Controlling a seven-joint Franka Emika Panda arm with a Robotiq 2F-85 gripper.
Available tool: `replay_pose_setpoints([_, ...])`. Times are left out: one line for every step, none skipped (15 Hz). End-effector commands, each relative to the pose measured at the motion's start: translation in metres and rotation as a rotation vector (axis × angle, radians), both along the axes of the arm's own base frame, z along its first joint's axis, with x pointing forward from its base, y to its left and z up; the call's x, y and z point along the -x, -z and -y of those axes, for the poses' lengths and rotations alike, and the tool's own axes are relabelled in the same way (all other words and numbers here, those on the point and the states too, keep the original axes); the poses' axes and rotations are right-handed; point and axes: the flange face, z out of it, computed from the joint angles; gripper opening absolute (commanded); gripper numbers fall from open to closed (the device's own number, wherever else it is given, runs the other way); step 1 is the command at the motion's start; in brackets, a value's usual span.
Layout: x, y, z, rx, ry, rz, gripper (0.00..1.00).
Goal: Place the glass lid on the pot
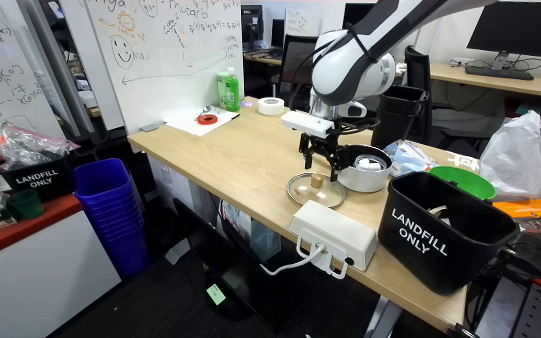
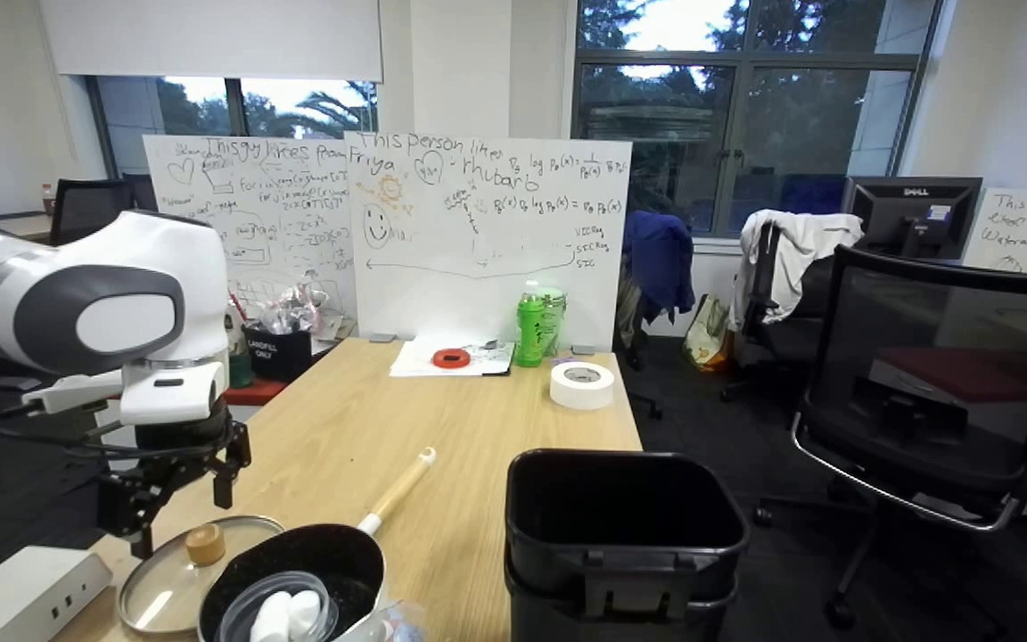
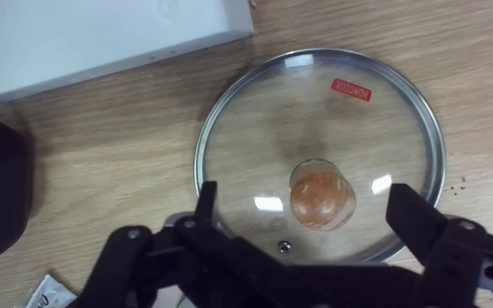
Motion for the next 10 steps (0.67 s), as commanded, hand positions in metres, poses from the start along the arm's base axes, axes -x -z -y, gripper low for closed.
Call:
replay_pose_setpoints([-0.008, 0.006, 0.001, 0.017, 0.046, 0.016, 1.00])
replay_pose_setpoints([-0.009, 0.007, 0.001, 0.021, 0.059, 0.018, 1.00])
replay_pose_setpoints([-0.011, 0.009, 0.002, 0.027, 0.069, 0.034, 1.00])
replay_pose_setpoints([-0.012, 0.011, 0.003, 0.029, 0.080, 0.024, 1.00])
replay_pose_setpoints([-0.013, 0.013, 0.003, 0.032, 0.087, 0.022, 1.00])
replay_pose_setpoints([-0.013, 0.016, 0.004, 0.037, 0.097, 0.019, 1.00])
replay_pose_setpoints([-0.014, 0.017, 0.004, 0.039, 0.103, 0.016, 1.00])
replay_pose_setpoints([-0.014, 0.019, 0.004, 0.043, 0.110, 0.013, 1.00])
replay_pose_setpoints([-0.015, 0.021, 0.004, 0.044, 0.116, 0.010, 1.00])
replay_pose_setpoints([-0.014, 0.023, 0.003, 0.046, 0.118, 0.007, 1.00])
